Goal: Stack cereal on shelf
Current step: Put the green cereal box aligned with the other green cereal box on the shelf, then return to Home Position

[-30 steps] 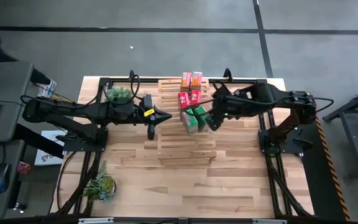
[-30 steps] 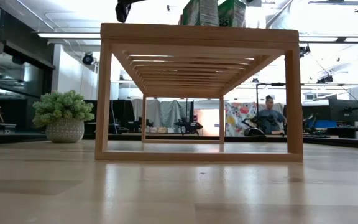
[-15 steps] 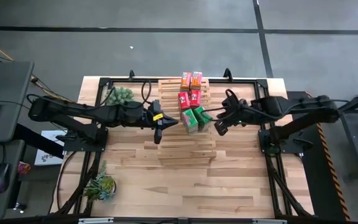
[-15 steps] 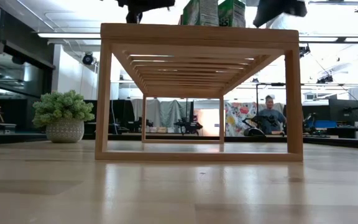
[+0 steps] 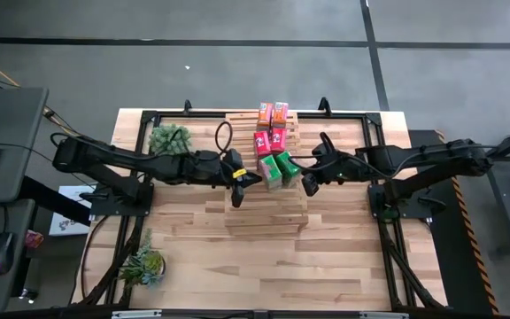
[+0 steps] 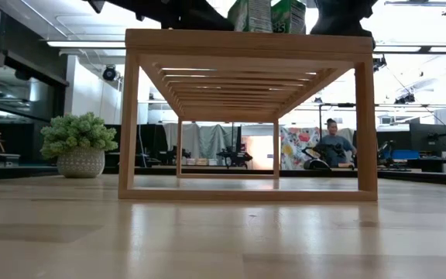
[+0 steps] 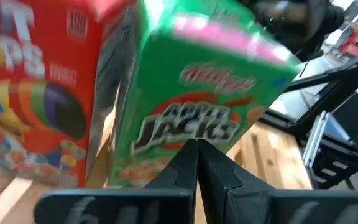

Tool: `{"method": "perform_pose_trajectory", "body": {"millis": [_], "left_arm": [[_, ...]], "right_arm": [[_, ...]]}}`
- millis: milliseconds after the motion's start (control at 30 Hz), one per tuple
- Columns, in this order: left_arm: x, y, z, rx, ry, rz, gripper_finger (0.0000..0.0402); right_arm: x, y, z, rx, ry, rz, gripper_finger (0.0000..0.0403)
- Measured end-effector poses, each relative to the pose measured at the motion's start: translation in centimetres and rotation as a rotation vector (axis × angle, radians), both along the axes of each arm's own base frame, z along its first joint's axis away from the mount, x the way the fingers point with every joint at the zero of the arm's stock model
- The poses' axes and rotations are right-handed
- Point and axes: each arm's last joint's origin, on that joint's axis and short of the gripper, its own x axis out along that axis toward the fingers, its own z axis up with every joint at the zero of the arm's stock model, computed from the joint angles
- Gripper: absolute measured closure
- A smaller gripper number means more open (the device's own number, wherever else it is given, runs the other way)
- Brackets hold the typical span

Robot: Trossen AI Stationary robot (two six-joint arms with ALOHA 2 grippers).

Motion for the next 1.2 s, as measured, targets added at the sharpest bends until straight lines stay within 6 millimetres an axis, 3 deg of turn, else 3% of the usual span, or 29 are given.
{"method": "perform_pose_trajectory", "body": {"millis": [533,667,767,967,1200], "left_arm": [[0.1,1.8,-0.7,0.036,0.055,0.040,0.0402],[-1.0,1.9,-0.8,-0.028,0.137,-0.001,0.0402],[-2.4,1.0,0.5,-0.040,0.139,-0.036,0.0402],[-5.5,-1.2,5.0,0.071,-0.074,-0.141,0.0402],[-8.0,-0.5,8.1,0.166,-0.245,-0.182,0.0402]], "right_arm": [[0.1,0.7,0.1,0.083,-0.008,0.110,0.0402],[-0.7,1.2,0.4,0.061,0.011,0.164,0.0403],[-1.5,1.2,0.5,0.045,0.037,0.176,0.0403],[-3.2,0.7,1.9,-0.009,-0.025,0.109,0.0403],[-4.2,0.5,2.7,-0.008,-0.076,0.105,0.0403]]}}
